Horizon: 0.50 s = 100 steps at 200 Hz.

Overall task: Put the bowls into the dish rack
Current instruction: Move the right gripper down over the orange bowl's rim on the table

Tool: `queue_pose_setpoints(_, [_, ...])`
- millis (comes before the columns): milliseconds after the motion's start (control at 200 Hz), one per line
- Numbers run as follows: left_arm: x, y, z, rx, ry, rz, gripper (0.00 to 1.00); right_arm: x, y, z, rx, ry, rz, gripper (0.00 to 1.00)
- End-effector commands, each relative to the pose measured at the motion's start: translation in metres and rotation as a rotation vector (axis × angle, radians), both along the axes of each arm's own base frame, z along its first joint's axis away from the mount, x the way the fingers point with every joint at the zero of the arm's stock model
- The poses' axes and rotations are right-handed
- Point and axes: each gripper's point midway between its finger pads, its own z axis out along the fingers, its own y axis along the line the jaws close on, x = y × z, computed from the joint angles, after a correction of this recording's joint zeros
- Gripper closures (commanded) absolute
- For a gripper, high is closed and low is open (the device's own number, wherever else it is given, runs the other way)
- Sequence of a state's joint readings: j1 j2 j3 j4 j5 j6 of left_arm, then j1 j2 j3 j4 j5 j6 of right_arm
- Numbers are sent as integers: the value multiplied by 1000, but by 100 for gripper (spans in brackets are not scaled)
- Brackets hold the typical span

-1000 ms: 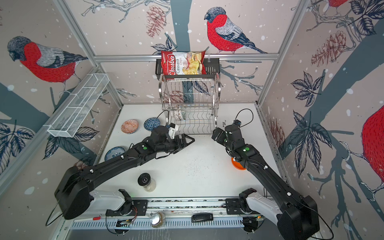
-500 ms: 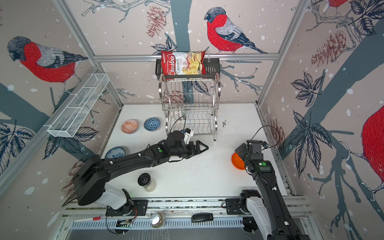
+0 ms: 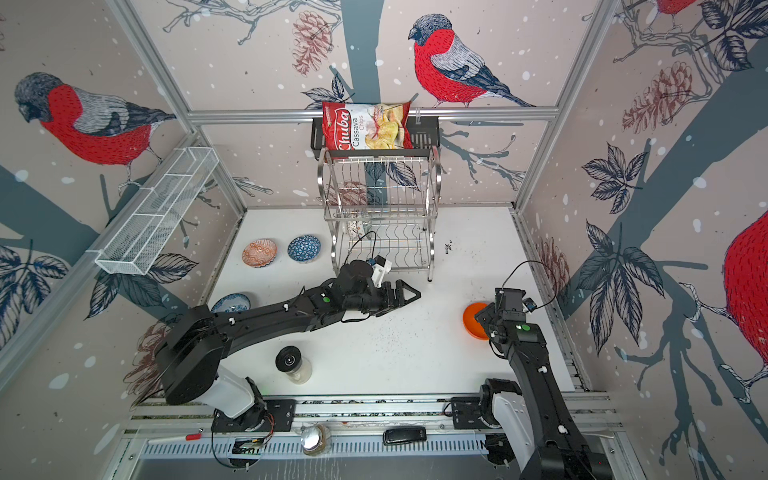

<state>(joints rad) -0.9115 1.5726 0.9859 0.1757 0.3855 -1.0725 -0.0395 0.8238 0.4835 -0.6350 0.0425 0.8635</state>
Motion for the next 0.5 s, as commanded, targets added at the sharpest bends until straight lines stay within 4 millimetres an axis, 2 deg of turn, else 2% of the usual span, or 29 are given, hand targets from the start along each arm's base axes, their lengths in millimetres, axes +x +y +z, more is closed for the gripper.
queue_pose_setpoints(0, [3,-4,12,-39,-33,-8,3,5,8,-5,51,-19,10,35])
queue_pose_setpoints(90, [6,-1,12,-36,-33,-3,3,5,11,-9,65,-18,18,44])
queue_pose_setpoints(280, [19,13,18,-47,-29,35,3,10,15,-9,80,-27,34,70])
queue_pose_setpoints(430, [34,30,26,-51,-36,79,3,12,24,-13,105,-19,68,82])
queue_pose_setpoints(495, [39,39,28,-50,-41,97,3,14,30,-12,114,-18,99,85])
